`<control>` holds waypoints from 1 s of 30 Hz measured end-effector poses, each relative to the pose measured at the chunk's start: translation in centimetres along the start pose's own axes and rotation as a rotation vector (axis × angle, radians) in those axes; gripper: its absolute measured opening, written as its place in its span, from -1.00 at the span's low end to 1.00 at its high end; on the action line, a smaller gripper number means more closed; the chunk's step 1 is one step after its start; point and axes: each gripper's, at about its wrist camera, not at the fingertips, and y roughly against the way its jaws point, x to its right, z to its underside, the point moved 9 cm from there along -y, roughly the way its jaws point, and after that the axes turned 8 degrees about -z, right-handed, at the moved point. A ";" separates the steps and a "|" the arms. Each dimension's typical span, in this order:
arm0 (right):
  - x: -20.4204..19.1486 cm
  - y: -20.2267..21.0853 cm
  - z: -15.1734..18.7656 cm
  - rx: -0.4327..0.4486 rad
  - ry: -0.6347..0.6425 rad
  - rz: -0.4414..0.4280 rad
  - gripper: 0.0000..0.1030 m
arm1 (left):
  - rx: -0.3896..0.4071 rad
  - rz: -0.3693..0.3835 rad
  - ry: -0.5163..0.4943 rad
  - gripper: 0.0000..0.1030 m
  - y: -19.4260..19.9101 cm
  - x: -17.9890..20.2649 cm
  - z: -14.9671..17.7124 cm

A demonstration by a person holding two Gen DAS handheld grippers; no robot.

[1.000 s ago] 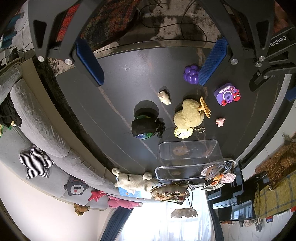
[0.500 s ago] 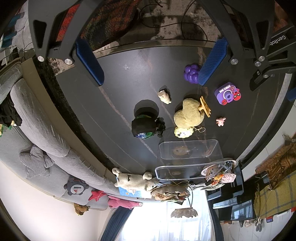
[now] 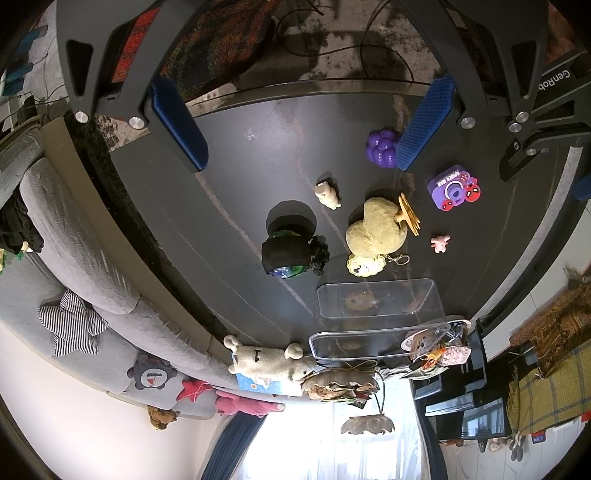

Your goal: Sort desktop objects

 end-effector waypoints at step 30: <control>0.1 0.0 0.0 -0.002 0.007 0.010 0.96 | -0.012 0.007 0.006 0.98 -0.1 0.0 0.3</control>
